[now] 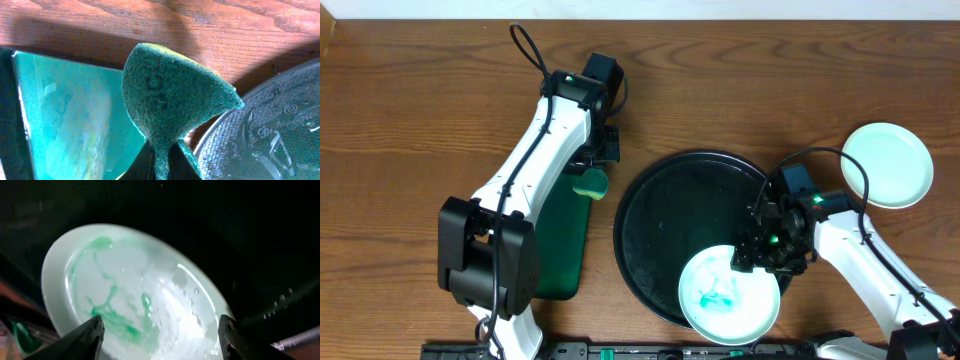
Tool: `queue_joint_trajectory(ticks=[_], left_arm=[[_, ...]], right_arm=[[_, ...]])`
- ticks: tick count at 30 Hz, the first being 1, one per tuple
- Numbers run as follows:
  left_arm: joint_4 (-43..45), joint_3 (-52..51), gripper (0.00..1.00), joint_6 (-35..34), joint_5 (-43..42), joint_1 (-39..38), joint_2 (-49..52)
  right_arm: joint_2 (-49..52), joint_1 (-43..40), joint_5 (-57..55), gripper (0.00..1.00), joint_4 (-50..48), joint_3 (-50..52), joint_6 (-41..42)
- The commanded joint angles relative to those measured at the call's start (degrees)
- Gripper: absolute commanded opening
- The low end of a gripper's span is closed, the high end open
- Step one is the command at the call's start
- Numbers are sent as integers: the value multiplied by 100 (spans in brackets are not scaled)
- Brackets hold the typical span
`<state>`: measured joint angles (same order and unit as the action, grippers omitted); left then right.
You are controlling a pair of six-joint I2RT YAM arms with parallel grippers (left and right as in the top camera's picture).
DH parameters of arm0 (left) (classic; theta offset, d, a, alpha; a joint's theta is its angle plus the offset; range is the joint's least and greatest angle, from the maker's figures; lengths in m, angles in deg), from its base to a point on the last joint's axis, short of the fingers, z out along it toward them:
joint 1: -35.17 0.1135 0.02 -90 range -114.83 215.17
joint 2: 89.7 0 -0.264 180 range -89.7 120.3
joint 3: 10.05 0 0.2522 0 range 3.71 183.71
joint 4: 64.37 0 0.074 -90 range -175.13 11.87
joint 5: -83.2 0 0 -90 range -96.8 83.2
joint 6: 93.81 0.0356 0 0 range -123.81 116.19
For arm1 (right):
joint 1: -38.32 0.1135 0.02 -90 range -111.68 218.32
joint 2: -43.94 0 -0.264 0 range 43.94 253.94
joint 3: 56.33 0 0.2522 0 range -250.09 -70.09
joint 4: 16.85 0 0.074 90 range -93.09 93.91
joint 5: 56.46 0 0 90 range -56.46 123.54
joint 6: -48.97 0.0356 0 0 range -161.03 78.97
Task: Clean dirty plates on tray and stack at the side
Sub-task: 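Move the right gripper to grip the rim of the last plate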
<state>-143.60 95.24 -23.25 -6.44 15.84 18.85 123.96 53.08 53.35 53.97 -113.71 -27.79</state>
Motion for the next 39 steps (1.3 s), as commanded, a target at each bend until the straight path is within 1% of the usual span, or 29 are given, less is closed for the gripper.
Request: queue_joint_trajectory(ticks=[1,3,4,6,8,9,10,12,14,17,20,24,26,28,29,33,39], left_arm=[[0,-17,7,35,28,13,-22],[-2,-17,8,35,28,13,-22],[0,-17,7,35,28,13,-22],[0,-17,7,35,28,13,-22],[0,-17,7,35,28,13,-22],[0,-17,7,35,28,13,-22],[0,-17,7,35,28,13,-22],[0,-17,7,35,28,13,-22],[2,-17,7,35,28,13,-22],[13,-17,7,35,28,13,-22],[28,-17,7,35,28,13,-22],[44,-17,7,35,28,13,-22],[44,-17,7,35,28,13,-22],[42,-17,7,35,28,13,-22],[39,-17,7,35,28,13,-22],[44,-17,7,37,28,13,-22],[44,-17,7,37,28,13,-22]], right_arm=[[4,11,98,71,-393,208,197],[2,-13,125,70,-629,208,186],[0,-15,245,69,-782,205,-7],[-2,-9,822,66,-1051,205,-715],[-2,-9,1716,66,-1200,203,-1565],[-2,-9,2009,67,-1207,201,-1775],[0,-9,2083,68,-1207,201,-1801],[-2,-11,1937,73,-1200,201,-1652],[-2,-9,1084,74,-1200,201,-876],[-2,-22,98,75,-1185,201,-431],[-2,-63,-17,75,-1401,201,-402],[-2,-68,210,76,-1967,201,-199],[0,-70,50,76,-2129,201,175],[0,-79,-496,76,-2076,201,669],[0,-81,-680,77,-2017,201,769],[0,-85,-1322,79,-1550,203,793],[0,-83,-1486,79,-1117,251,750]])
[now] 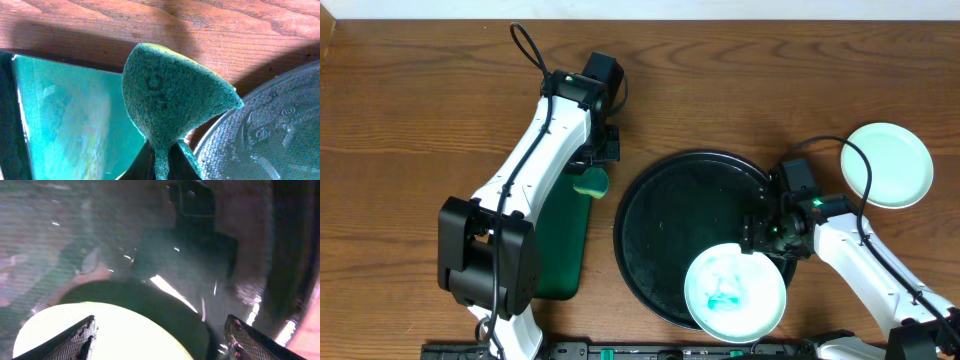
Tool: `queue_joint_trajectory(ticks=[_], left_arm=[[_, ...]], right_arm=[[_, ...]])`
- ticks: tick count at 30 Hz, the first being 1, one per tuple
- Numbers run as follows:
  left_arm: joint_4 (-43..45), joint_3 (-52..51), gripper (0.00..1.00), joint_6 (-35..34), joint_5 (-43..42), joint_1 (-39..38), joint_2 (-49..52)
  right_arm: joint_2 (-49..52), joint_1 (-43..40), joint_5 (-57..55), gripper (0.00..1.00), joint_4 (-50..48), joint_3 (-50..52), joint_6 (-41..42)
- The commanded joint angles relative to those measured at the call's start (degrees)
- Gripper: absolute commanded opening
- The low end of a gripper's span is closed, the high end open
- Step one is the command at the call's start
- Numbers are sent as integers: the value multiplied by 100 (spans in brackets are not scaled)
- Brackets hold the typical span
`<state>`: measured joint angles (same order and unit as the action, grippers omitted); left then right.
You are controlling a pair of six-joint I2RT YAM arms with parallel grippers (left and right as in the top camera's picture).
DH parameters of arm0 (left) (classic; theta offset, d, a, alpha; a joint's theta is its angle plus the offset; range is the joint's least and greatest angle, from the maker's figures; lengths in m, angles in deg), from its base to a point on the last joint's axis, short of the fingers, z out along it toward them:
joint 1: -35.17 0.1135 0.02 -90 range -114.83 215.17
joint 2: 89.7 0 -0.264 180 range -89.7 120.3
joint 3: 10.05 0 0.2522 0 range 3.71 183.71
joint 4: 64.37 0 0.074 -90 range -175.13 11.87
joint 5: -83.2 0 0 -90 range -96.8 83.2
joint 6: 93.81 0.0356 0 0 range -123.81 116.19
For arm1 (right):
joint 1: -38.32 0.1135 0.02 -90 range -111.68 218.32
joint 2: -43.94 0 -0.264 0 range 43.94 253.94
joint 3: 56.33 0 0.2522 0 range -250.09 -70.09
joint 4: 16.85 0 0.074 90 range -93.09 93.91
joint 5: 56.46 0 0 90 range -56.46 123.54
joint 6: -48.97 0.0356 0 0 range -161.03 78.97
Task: Clean dirty plates on tray and stack at the side
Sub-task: 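Move the right gripper to grip the rim of the last plate, then scrub the gripped plate with the sponge in the left gripper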
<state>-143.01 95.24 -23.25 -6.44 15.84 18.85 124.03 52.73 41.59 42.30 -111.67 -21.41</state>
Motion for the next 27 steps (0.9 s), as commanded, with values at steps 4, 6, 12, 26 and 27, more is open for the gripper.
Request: queue_joint_trajectory(ticks=[4,6,12,26,27], left_arm=[[-22,-17,7,35,28,13,-22],[-22,-17,7,35,28,13,-22],[-22,-17,7,35,28,13,-22],[-24,-17,7,35,26,13,-22],[-26,-17,7,35,26,13,-22]], right_arm=[[-7,-48,-282,78,2,203,35],[-7,-42,-94,77,-111,356,-177],[-7,-39,457,55,-595,710,-415],[-7,-44,743,1,-664,710,74],[-7,-46,741,1,-686,710,149]])
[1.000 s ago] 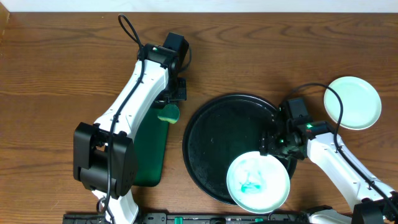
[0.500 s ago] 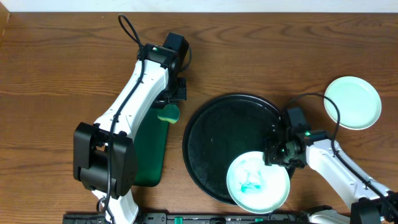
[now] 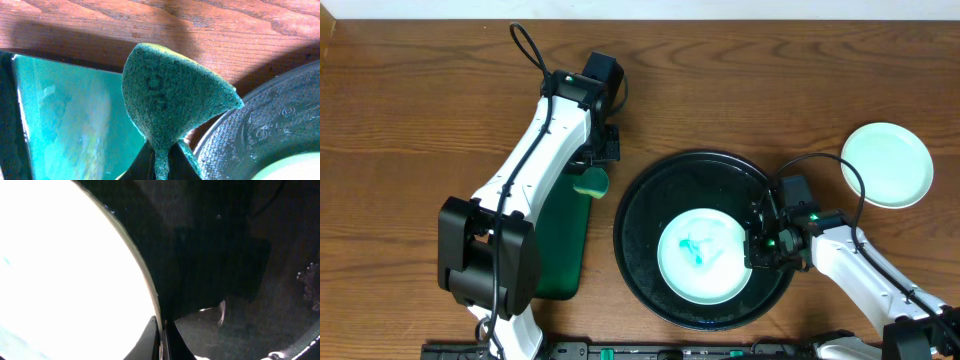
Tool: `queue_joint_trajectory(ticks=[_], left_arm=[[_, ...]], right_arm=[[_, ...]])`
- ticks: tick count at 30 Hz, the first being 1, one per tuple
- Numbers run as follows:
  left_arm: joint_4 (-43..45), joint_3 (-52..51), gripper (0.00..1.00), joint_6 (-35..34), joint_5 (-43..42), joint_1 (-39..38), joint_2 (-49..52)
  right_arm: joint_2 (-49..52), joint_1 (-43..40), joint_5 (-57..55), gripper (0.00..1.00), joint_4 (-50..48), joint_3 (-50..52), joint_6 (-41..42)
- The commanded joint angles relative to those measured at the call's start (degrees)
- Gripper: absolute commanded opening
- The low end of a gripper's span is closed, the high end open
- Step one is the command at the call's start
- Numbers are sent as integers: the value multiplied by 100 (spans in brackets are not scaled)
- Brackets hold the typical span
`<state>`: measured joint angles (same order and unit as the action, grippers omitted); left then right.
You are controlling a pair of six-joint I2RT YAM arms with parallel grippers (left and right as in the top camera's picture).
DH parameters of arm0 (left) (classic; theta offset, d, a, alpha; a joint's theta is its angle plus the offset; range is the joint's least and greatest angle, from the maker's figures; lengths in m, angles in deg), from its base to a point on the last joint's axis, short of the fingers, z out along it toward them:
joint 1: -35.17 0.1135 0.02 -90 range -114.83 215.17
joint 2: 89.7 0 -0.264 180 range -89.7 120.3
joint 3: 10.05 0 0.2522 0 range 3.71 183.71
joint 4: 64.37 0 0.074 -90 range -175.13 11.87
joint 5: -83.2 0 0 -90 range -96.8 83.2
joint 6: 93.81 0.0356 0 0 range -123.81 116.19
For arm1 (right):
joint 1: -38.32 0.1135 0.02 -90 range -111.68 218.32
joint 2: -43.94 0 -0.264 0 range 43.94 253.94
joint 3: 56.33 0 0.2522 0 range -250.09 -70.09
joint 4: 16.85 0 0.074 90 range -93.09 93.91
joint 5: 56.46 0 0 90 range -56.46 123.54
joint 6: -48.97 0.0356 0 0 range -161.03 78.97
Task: Clean dirty plates on tray and stack at the side
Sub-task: 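Scrub the gripped plate with the sponge in the left gripper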
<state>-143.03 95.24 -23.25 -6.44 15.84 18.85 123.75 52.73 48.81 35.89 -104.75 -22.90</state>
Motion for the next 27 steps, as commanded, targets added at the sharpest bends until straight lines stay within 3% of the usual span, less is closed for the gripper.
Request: queue_joint_trajectory(ticks=[1,9,12,17,27], left_arm=[[-24,-17,7,35,26,13,-22],[-79,-17,7,146,-188,2,-22],[-37,-17,7,485,-986,-42,-22],[286,-50,7,481,-2227,-358,-22],[1582,-621,7,-129,-3346,-1377,-20]], right_arm=[[22,-46,13,1,-96,17,437],[22,-50,-588,1,-452,17,1902],[22,-50,-603,1,-557,17,1926],[22,-87,-826,1,-603,17,2168],[22,-247,-940,1,-662,17,2166]])
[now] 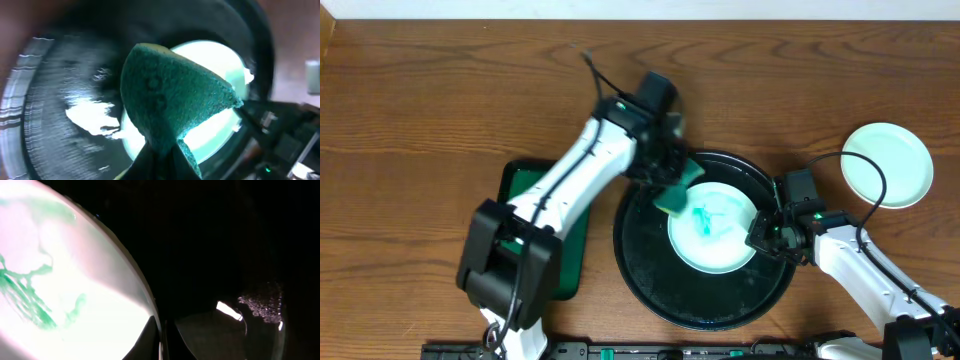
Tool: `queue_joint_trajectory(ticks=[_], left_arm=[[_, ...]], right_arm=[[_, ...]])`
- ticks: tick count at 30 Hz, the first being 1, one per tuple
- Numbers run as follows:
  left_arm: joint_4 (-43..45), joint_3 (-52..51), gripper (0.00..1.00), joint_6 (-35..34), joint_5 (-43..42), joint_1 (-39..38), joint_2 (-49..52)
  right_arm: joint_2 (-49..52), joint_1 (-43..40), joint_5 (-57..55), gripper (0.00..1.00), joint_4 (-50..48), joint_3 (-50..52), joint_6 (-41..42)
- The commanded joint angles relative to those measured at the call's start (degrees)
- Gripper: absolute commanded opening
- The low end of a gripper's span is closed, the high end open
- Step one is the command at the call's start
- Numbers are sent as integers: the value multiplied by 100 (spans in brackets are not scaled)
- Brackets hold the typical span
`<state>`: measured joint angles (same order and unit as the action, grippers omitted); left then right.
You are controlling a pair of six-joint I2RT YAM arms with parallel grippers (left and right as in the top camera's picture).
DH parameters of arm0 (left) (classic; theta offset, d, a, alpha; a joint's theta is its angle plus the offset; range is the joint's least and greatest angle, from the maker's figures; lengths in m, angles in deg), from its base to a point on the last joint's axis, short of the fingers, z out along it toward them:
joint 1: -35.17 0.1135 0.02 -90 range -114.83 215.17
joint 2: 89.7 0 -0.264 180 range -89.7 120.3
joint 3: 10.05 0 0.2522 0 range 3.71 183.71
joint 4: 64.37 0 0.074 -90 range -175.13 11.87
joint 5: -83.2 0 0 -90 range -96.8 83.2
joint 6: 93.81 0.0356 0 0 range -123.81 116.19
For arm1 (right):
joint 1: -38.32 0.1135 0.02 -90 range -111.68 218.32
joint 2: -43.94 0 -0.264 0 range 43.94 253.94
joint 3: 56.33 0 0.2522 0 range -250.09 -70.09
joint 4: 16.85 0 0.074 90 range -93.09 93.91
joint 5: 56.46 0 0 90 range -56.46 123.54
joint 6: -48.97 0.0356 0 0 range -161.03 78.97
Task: Clean dirty plates on tray and stack at the side
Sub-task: 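Scrub the gripped plate with the sponge in the left gripper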
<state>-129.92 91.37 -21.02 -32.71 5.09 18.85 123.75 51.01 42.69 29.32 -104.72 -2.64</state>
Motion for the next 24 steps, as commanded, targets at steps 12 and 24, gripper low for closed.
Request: queue_joint_trajectory(ticks=[12,24], left_arm=[[2459,-1521,7,-1714,-859,-1244,9],[4771,-2096,7,-2809,-1893,-1266,970]], right_arm=[[22,-74,-280,1,0,15,136],[22,-70,-153,1,46,15,125]])
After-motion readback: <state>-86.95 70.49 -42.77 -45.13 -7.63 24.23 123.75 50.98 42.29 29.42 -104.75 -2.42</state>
